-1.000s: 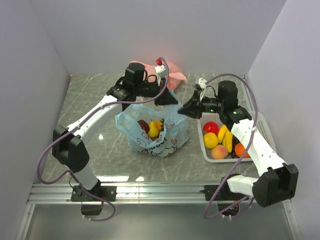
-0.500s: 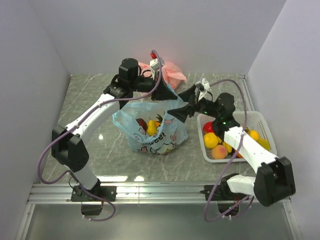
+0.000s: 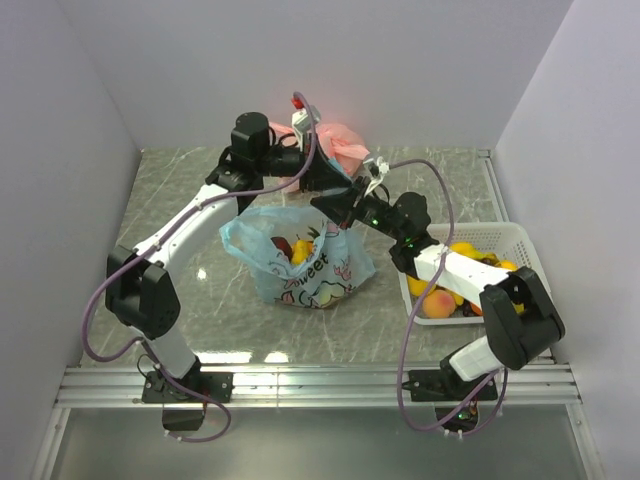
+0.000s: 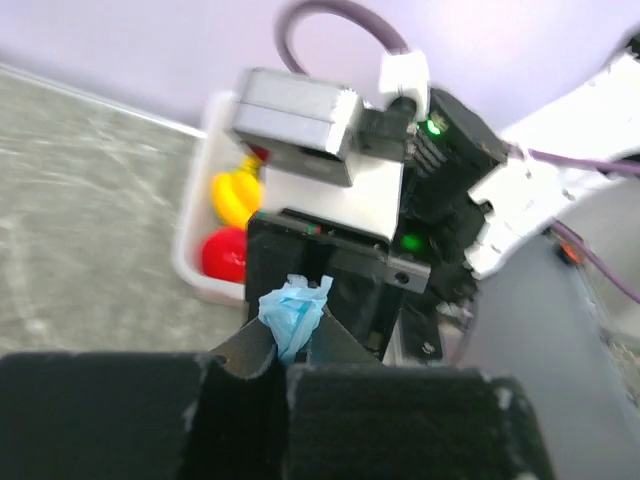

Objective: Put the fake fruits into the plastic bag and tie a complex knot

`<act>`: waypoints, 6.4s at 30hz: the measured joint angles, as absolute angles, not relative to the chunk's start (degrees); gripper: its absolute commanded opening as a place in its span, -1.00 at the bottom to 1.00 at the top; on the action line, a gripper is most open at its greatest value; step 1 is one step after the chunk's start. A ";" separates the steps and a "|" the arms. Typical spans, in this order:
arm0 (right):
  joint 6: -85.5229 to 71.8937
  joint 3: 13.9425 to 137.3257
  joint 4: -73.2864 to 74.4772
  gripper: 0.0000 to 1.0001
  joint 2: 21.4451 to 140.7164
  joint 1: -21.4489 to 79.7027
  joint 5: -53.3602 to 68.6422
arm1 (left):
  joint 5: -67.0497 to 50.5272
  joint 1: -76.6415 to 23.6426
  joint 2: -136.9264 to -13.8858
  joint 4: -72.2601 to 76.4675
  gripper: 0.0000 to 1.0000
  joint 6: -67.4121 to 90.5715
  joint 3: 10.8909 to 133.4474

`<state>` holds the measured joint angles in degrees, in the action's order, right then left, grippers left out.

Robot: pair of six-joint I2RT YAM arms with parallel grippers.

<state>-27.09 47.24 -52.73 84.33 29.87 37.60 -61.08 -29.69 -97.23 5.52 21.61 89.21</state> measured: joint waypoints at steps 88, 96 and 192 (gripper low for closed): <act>-22.57 39.97 -47.42 -0.10 87.48 26.98 43.03 | -56.90 -22.22 -94.04 -20.36 -0.95 -19.79 74.28; -29.54 39.99 -47.33 0.34 86.37 26.74 42.26 | -57.80 -24.36 -94.19 -21.71 -0.99 -21.67 74.35; -7.70 50.83 -17.17 0.45 95.46 39.44 19.73 | -56.10 -7.62 -66.04 -67.37 -0.99 -32.97 77.45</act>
